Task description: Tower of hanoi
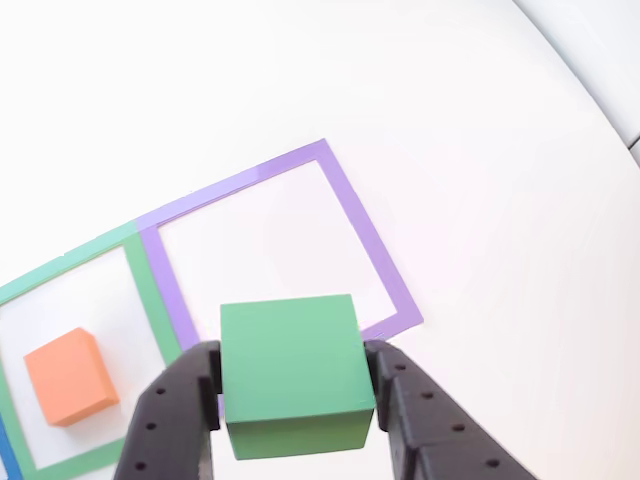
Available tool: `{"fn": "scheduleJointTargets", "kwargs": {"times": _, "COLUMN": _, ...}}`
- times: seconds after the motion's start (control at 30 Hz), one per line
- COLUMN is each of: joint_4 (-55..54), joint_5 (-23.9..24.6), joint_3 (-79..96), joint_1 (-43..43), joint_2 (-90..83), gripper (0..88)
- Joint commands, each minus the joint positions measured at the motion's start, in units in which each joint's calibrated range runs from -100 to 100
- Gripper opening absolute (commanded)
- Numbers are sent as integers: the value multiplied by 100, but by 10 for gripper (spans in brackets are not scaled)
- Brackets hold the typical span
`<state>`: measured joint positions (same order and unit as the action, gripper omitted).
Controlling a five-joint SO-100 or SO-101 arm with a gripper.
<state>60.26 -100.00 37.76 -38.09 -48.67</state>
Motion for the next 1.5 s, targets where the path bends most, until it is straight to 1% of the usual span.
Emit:
{"fn": "scheduleJointTargets", "kwargs": {"times": 0.0, "joint_4": -2730, "joint_5": 0, "joint_3": 1842, "joint_1": -237, "joint_2": -6, "gripper": 33}}
{"fn": "scheduleJointTargets", "kwargs": {"times": 0.1, "joint_4": -4431, "joint_5": 0, "joint_3": 2933, "joint_1": -342, "joint_2": 430, "gripper": 33}}
{"fn": "scheduleJointTargets", "kwargs": {"times": 0.17, "joint_4": -5224, "joint_5": 0, "joint_3": 3360, "joint_1": -361, "joint_2": 761, "gripper": 32}}
{"fn": "scheduleJointTargets", "kwargs": {"times": 0.33, "joint_4": -6941, "joint_5": 0, "joint_3": 3915, "joint_1": -275, "joint_2": 1738, "gripper": 32}}
{"fn": "scheduleJointTargets", "kwargs": {"times": 0.53, "joint_4": -8738, "joint_5": 0, "joint_3": 3869, "joint_1": -103, "joint_2": 3313, "gripper": 32}}
{"fn": "scheduleJointTargets", "kwargs": {"times": 0.6, "joint_4": -9159, "joint_5": 0, "joint_3": 3769, "joint_1": -26, "joint_2": 3773, "gripper": 32}}
{"fn": "scheduleJointTargets", "kwargs": {"times": 0.97, "joint_4": -11038, "joint_5": 0, "joint_3": 3424, "joint_1": 214, "joint_2": 5759, "gripper": 32}}
{"fn": "scheduleJointTargets", "kwargs": {"times": 1.33, "joint_4": -11532, "joint_5": 0, "joint_3": 2897, "joint_1": 271, "joint_2": 6728, "gripper": 35}}
{"fn": "scheduleJointTargets", "kwargs": {"times": 1.4, "joint_4": -11532, "joint_5": 0, "joint_3": 2897, "joint_1": 262, "joint_2": 6769, "gripper": 62}}
{"fn": "scheduleJointTargets", "kwargs": {"times": 1.47, "joint_4": -11532, "joint_5": 0, "joint_3": 2942, "joint_1": 243, "joint_2": 6817, "gripper": 136}}
